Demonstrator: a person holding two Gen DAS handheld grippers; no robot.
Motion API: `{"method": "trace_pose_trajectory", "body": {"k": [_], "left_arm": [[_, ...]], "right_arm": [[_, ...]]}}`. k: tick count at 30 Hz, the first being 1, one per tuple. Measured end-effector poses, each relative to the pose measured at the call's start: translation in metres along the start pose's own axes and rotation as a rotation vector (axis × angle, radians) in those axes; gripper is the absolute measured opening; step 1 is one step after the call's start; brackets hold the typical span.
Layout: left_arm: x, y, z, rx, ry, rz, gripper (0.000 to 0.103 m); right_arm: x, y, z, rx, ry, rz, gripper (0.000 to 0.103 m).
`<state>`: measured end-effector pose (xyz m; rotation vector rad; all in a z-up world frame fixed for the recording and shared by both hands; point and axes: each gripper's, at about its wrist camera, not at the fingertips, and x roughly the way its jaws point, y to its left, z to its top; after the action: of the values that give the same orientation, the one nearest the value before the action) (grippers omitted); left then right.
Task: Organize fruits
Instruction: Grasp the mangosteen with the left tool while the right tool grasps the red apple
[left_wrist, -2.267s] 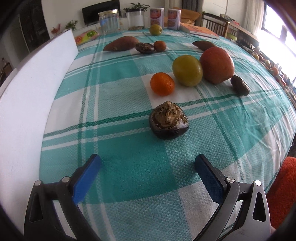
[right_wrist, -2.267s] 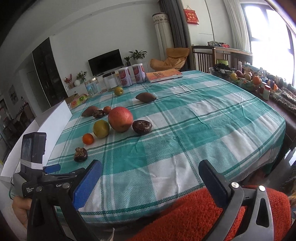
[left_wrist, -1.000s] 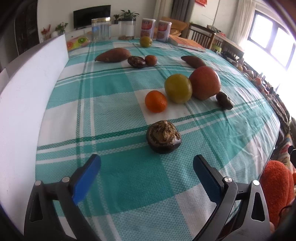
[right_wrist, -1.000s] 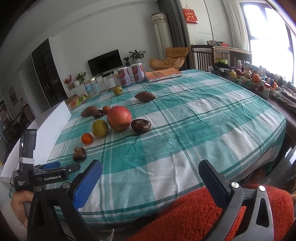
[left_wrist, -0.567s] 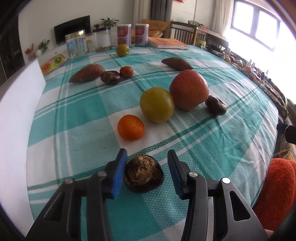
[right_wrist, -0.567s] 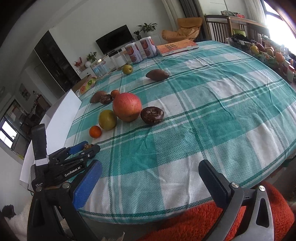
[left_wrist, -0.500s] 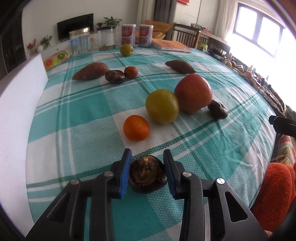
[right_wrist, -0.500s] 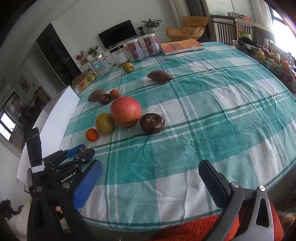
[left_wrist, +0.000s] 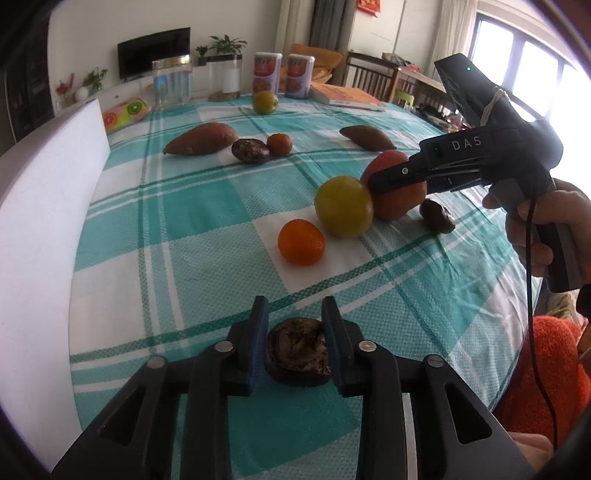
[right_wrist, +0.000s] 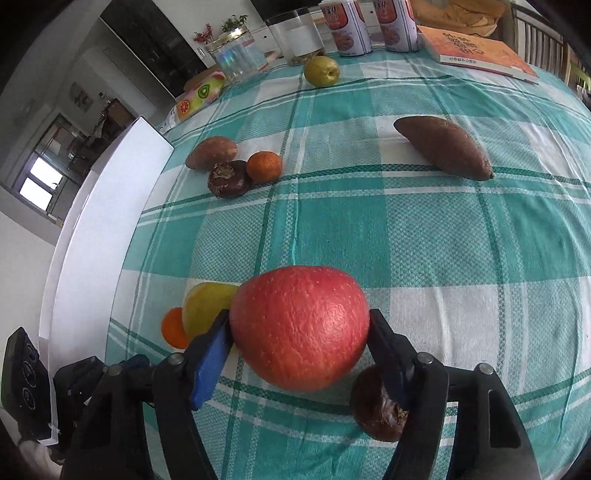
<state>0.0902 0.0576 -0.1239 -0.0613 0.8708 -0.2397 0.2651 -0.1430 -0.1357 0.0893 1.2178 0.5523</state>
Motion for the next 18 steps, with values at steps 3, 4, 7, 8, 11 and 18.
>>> {"method": "trace_pose_trajectory", "body": {"k": [3,4,7,8,11,18], "left_arm": [[0.005,0.002,-0.004,-0.012,0.025,-0.028,0.046],[0.006,0.0,-0.005,-0.003,0.029,-0.027,0.046],[0.006,-0.005,-0.008,0.037,0.041,-0.011,0.043],[0.006,-0.005,-0.009,0.039,0.035,-0.013,0.043],[0.004,-0.003,-0.009,0.02,0.021,-0.019,0.042],[-0.067,0.017,0.001,-0.154,-0.058,-0.153,0.042]], "right_arm": [[0.001,0.001,0.003,0.011,0.009,-0.005,0.07],[0.001,0.001,0.003,0.015,0.01,-0.006,0.07],[-0.003,-0.001,0.0,0.041,-0.008,-0.01,0.07],[-0.006,-0.002,-0.001,0.053,-0.02,-0.009,0.07],[-0.018,-0.008,-0.003,0.1,-0.058,0.014,0.07],[-0.071,0.041,0.003,0.093,-0.143,0.155,0.07]]}}
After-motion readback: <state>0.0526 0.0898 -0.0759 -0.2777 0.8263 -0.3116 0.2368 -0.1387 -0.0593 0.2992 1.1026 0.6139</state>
